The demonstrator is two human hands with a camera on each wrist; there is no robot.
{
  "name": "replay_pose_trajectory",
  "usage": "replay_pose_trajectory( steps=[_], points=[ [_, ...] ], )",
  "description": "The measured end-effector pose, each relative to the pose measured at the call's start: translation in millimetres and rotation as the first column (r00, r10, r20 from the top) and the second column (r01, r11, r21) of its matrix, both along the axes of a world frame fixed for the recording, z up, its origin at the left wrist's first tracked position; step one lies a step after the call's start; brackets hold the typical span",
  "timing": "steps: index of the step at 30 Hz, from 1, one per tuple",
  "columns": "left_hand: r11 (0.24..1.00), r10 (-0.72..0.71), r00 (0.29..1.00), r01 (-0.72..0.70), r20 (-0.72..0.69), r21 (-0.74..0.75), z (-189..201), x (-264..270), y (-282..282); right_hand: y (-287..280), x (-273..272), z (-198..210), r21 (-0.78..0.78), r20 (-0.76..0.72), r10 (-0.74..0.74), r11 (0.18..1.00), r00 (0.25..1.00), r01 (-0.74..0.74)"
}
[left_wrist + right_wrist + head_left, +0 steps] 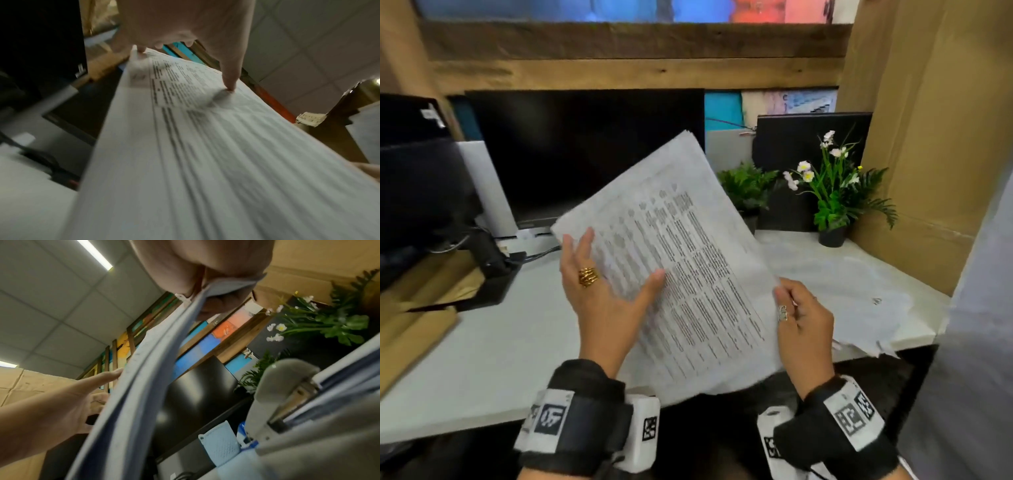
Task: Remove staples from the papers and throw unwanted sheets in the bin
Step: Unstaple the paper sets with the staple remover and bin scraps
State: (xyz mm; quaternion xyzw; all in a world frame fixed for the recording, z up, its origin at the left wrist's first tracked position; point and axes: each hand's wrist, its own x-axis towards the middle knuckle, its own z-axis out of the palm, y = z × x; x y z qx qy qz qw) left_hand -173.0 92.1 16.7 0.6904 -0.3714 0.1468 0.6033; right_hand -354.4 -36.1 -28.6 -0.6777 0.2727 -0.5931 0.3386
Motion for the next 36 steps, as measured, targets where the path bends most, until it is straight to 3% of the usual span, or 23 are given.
replay_pose_trajectory(
  steps=[2, 5, 9, 12, 14, 16, 19, 22, 25, 27, 29, 30, 31, 33, 36],
  points=[
    [0.996, 0.049, 0.997, -0.052, 0.052, 0.076, 4.8, 11.5, 19.8, 3.2, 2.9, -12.7, 0.074, -0.076, 0.093, 0.993, 0.993, -0.087],
    [0.972, 0.095, 0.995, -0.092, -0.003, 0.215, 6.3, 24.3, 37.3, 5.3, 8.6, -27.4, 0.118, -0.257, 0.232, 0.971, 0.938, -0.207],
    [0.959, -0.01, 0.996, 0.035, -0.09, 0.283, -3.4, 37.0, 44.3, 8.5, 13.1, -37.2, 0.067, -0.532, 0.275, 0.956, 0.801, -0.284],
    [0.932, -0.029, 0.999, 0.038, -0.032, 0.36, -15.5, 43.9, 44.6, 7.7, 15.9, -33.7, 0.025, -0.586, 0.229, 0.964, 0.778, -0.264],
    [0.885, 0.006, 0.992, -0.064, 0.126, 0.462, -21.8, 44.3, 43.5, 2.2, 19.0, -27.0, -0.007, -0.582, 0.192, 0.971, 0.79, -0.241],
    [0.764, 0.009, 0.954, -0.201, 0.3, 0.614, -26.5, 38.6, 40.0, -4.0, 22.6, -18.9, -0.027, -0.599, 0.181, 0.969, 0.78, -0.246],
    [0.616, -0.069, 0.914, -0.276, 0.4, 0.738, -33.4, 25.7, 28.3, -4.6, 28.8, -10.2, -0.024, -0.66, 0.218, 0.95, 0.719, -0.311],
    [0.625, -0.139, 0.935, -0.172, 0.325, 0.761, -44.7, 18.4, 19.7, -4.2, 34.0, -0.1, -0.087, -0.716, 0.125, 0.96, 0.687, -0.266],
    [0.666, -0.183, 0.947, -0.079, 0.266, 0.742, -52.8, 14.7, 16.6, -21.7, 38.0, 17.3, -0.212, -0.722, -0.122, 0.976, 0.681, -0.05],
    [0.654, -0.196, 0.943, -0.079, 0.269, 0.752, -56.2, 11.0, 16.2, -40.4, 42.9, 24.1, -0.135, -0.851, -0.127, 0.991, 0.509, 0.021],
    [0.627, -0.224, 0.934, -0.081, 0.279, 0.775, -56.6, 6.2, 14.7, -52.9, 51.6, 22.2, 0.03, -0.978, 0.025, 0.999, 0.209, 0.022],
    [0.614, -0.238, 0.928, -0.085, 0.287, 0.785, -57.0, 3.5, 13.2, -56.7, 56.6, 19.1, 0.095, -0.991, 0.094, 0.995, 0.092, 0.009],
    [0.604, -0.249, 0.922, -0.091, 0.296, 0.792, -57.7, 0.6, 11.4, -59.1, 61.6, 16.1, 0.138, -0.99, 0.138, 0.99, 0.022, -0.013],
    [0.594, -0.249, 0.921, -0.098, 0.298, 0.798, -59.5, -5.0, 9.7, -61.8, 67.3, 11.6, 0.169, -0.986, 0.169, 0.984, -0.015, -0.052],
    [0.612, -0.204, 0.936, -0.108, 0.288, 0.784, -61.4, -12.3, 10.1, -63.7, 67.6, 11.4, 0.196, -0.98, 0.197, 0.98, 0.041, -0.026]
  ],
)
